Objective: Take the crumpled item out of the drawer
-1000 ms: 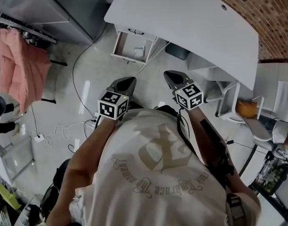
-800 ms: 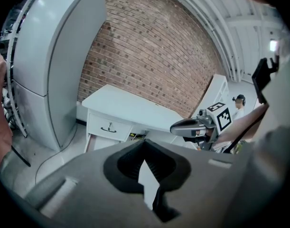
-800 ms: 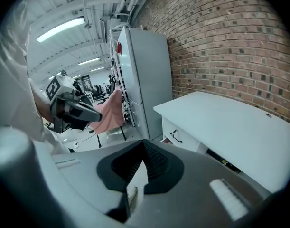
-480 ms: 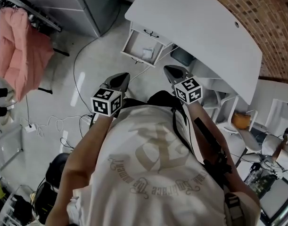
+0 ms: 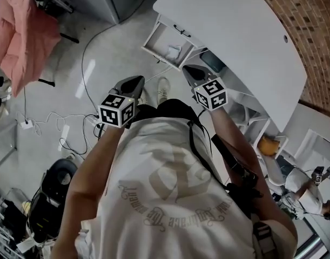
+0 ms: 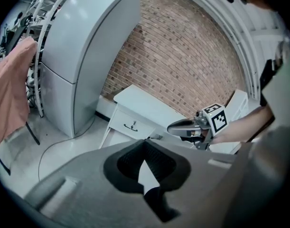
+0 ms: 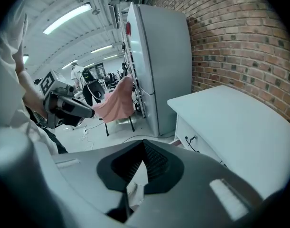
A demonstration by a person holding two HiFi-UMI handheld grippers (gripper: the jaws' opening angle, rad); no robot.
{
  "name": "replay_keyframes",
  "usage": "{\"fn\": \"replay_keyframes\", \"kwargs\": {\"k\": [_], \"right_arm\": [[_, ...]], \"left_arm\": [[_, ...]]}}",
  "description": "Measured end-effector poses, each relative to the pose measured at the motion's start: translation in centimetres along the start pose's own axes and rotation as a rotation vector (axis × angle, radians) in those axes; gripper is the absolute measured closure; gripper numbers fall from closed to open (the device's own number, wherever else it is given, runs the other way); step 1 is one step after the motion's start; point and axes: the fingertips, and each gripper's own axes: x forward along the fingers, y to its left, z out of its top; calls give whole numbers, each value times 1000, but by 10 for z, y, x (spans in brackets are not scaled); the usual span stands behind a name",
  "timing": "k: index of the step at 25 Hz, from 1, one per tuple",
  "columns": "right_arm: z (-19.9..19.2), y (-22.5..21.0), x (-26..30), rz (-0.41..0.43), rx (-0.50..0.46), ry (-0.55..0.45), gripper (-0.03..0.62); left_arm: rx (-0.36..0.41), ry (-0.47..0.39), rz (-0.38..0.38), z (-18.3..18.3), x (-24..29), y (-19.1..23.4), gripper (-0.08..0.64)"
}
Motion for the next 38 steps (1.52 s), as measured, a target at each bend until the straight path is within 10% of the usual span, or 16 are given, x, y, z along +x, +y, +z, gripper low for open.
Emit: {"fn": "replay_keyframes", "kwargs": {"k": [21, 38], "right_arm": [[-29, -41, 124, 242, -66, 112, 584], [-96, -84, 196, 254, -92, 240, 584]], "left_arm": [[-208, 13, 169, -29, 71, 33, 557], [-266, -53, 207, -70, 115, 71, 560]]}}
